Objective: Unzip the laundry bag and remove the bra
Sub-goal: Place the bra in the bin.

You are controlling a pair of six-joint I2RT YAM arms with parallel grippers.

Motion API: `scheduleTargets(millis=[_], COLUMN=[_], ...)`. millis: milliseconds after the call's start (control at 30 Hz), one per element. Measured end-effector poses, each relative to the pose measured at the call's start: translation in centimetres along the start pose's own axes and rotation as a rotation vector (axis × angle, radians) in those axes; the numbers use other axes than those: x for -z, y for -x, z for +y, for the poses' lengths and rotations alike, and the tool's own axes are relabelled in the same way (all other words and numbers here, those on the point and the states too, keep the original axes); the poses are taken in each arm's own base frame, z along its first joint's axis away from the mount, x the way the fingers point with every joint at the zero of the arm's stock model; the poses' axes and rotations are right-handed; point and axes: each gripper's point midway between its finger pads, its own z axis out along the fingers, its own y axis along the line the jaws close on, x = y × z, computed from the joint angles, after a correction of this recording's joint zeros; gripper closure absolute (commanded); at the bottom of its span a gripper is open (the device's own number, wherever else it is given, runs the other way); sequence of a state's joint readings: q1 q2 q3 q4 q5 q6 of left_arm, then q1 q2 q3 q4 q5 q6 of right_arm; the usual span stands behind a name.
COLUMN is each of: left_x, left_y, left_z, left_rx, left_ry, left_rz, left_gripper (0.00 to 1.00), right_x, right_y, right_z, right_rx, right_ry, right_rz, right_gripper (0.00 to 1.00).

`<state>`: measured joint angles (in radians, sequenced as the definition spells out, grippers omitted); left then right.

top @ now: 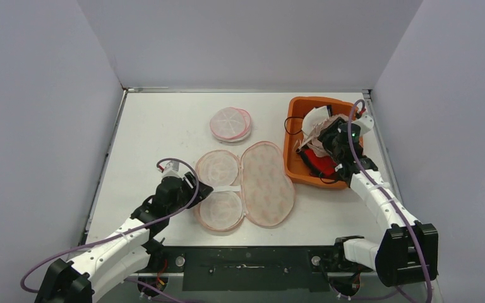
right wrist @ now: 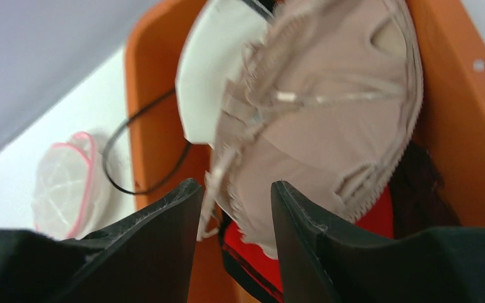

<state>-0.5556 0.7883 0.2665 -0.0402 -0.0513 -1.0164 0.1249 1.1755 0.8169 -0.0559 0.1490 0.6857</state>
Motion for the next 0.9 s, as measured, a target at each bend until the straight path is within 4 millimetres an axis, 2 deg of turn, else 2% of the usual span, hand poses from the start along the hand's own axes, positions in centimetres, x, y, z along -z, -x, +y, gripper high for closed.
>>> scheduleTargets(millis=[133,200,267,300,367,500,600,667,733,833,900], left_x=[0.1,0.1,0.2,0.3,0.5,1.0,1.3,1.4,1.5,1.8,1.9], left_y=[-0.3,-0.3,-0.3,-0.3,-0.2,0.8,1.5,1.7,1.5,1.2,1.2], left_z=[0.5,0.8,1.2,1.4,1.7,1.8,1.8,2.1,2.7,3.6,4.2], left_rx=[-0.003,-0.006,-0.01,-0.013,-0.023,-0.044,-0.057,-0.064,-0.066,-0.071,-0.074], left_ry=[0.022,0.033,0.047,0.057,0.081,0.114,0.135,0.152,0.177,0.214,0.237], left_rz=[0.011,0.012,0.009,0.008,0.004,-0.025,-0.048,-0.053,-0.048,-0.037,-0.037], left_gripper=[0.49,0.49,0.48,0.48,0.46,0.4,0.31,0.25,0.19,0.15,0.14], right_x=[0.0,0.2,1.0,1.7,4.3,10.7,14.4,16.0,16.8,17.0,16.8], right_y=[-4.2,-5.5,-6.3,-6.6,-6.7,-4.5,-3.8,-4.8,-6.9,-10.8,-12.7], right_z=[-2.3,-2.5,-1.8,-0.9,2.5,10.2,12.9,13.1,12.3,9.3,7.4], right_rx=[-0.005,0.003,0.036,0.066,0.135,0.192,0.201,0.226,0.264,0.327,0.348], right_ry=[-0.042,-0.044,-0.031,-0.011,0.08,0.312,0.435,0.481,0.499,0.479,0.457], right_rz=[0.091,0.12,0.129,0.122,0.099,0.021,-0.003,0.021,0.066,0.157,0.205], right_gripper=[0.44,0.34,0.27,0.25,0.23,0.21,0.17,0.12,0.08,0.05,0.04])
